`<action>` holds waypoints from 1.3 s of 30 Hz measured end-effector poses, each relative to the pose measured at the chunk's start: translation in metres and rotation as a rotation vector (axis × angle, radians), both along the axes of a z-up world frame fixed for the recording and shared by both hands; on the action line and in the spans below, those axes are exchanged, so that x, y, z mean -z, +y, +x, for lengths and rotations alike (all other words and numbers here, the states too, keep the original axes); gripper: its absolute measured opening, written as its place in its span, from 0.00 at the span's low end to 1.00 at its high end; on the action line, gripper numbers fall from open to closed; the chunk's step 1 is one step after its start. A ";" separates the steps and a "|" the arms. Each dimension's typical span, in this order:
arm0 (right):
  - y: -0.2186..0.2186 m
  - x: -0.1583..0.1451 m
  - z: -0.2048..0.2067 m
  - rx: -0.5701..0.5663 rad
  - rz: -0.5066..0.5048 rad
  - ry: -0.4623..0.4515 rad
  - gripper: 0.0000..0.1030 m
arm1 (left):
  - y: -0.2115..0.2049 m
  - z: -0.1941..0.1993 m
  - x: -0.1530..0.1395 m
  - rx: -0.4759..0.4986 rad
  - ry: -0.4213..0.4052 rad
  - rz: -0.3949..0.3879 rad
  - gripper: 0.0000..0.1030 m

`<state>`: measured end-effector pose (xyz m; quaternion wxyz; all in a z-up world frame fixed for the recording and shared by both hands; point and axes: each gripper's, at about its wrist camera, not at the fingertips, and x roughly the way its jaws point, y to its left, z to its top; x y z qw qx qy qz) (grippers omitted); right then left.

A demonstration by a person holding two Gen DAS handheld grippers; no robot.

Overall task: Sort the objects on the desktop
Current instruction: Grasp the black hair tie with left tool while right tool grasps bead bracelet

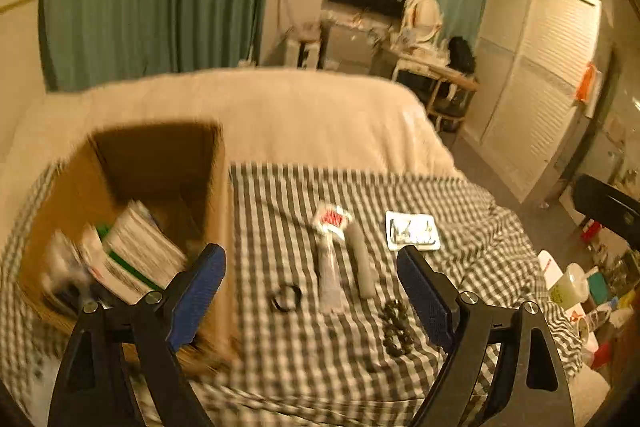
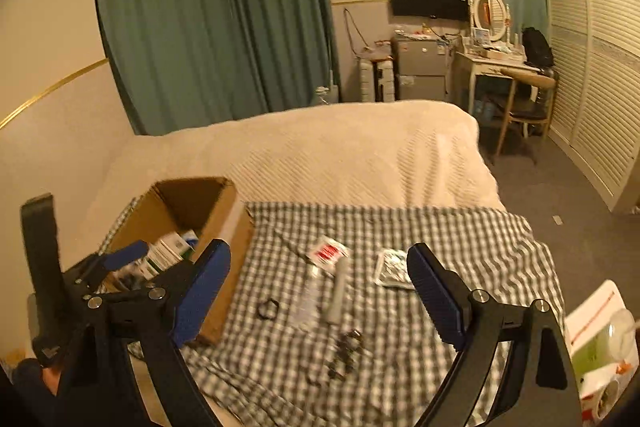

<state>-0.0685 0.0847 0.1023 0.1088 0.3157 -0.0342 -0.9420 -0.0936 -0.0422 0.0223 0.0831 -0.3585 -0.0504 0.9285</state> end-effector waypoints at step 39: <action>0.012 0.249 -0.060 -0.098 0.007 -0.451 0.11 | 0.008 -0.049 0.176 -0.161 -0.218 0.025 0.06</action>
